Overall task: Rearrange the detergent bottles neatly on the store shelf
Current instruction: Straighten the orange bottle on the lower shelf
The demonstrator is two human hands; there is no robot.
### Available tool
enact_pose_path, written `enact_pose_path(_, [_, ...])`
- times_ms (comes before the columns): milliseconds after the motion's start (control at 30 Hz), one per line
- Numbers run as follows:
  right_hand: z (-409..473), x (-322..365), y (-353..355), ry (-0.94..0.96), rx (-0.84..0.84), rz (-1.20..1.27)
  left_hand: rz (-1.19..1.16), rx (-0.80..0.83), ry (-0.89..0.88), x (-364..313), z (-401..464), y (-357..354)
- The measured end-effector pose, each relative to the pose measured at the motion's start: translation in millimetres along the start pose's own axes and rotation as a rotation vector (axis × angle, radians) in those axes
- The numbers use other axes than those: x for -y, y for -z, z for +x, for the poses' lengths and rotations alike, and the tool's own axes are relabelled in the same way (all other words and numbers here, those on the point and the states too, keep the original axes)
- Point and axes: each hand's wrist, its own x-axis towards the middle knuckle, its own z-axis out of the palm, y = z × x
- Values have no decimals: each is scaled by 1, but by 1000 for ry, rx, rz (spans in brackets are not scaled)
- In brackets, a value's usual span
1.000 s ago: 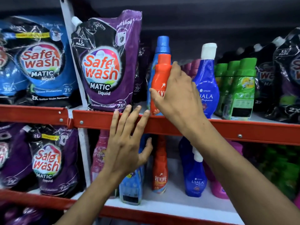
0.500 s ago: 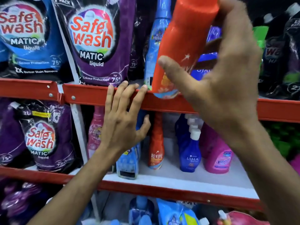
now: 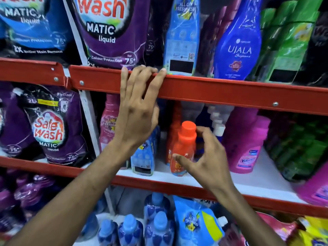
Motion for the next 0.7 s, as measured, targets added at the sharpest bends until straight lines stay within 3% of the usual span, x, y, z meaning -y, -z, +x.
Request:
enact_pose_path(267, [6, -41, -55, -120, 76, -38, -1, 23, 12, -1, -1, 1])
enact_pose_path(700, [0, -37, -53, -131, 87, -76, 27, 0, 31, -3, -2, -4])
